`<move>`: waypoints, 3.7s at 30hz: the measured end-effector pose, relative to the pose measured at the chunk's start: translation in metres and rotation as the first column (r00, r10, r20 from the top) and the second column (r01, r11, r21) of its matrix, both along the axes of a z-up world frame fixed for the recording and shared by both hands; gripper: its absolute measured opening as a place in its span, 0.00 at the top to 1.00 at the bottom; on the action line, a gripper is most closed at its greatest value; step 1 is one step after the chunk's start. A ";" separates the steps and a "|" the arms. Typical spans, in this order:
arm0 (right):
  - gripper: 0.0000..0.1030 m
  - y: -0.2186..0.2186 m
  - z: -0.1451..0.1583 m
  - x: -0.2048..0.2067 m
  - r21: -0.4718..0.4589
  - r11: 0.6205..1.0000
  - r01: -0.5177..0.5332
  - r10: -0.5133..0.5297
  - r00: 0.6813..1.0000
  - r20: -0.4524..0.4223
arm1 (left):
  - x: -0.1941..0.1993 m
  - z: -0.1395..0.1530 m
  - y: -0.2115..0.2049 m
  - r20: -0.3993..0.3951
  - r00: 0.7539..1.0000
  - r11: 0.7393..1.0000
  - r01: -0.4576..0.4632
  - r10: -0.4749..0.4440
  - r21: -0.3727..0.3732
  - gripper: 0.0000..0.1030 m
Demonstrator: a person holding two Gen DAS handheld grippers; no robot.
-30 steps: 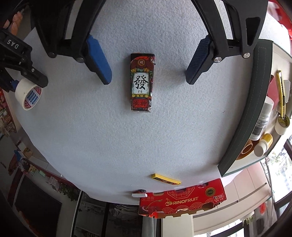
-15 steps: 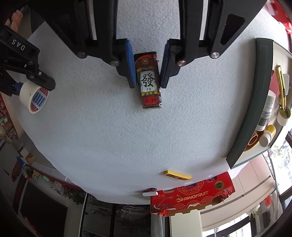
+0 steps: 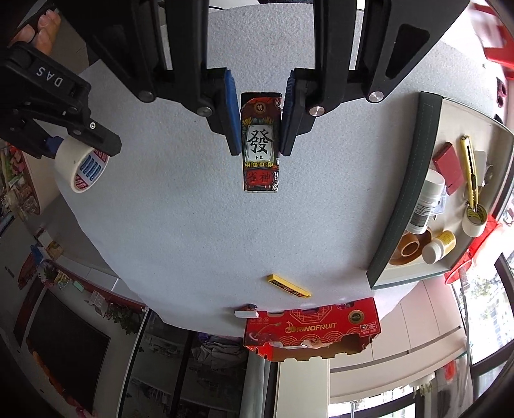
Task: Organize rigid objects
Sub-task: 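Carry red-and-black packet with left tool while right carries tape roll to tray, then open left gripper releasing packet in tray while right releases tape roll there, then withdraw both open tools from the grey tray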
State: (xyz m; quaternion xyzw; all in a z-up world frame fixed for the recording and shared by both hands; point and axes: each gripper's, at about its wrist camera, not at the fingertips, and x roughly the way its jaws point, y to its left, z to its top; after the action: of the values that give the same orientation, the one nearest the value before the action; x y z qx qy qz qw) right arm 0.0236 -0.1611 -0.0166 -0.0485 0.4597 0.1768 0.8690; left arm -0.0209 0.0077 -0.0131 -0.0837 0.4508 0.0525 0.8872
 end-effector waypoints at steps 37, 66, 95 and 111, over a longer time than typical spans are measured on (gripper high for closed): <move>0.44 0.243 0.068 -0.010 -0.018 0.899 -0.438 0.438 0.896 0.073 | -0.078 0.034 0.213 0.127 0.867 0.877 -0.477 0.481 -0.060 0.75; 0.44 0.344 0.016 0.052 -0.016 0.859 -0.513 0.511 0.858 -0.055 | -0.022 -0.010 0.274 0.008 0.824 0.824 -0.567 0.567 0.016 0.75; 0.01 0.333 0.029 0.048 -0.063 0.826 -0.561 0.562 0.827 -0.003 | -0.024 -0.015 0.268 -0.012 0.828 0.828 -0.560 0.560 0.022 0.00; 0.01 0.304 0.064 0.015 -0.036 0.844 -0.536 0.529 0.841 -0.115 | -0.078 0.020 0.219 -0.099 0.779 0.783 -0.622 0.619 0.001 0.00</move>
State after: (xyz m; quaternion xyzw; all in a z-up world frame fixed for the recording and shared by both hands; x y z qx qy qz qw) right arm 0.0388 0.1432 0.0473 -0.1942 0.4770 0.3978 0.7593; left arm -0.0991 0.2265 0.0068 -0.2387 0.4403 0.3381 0.7968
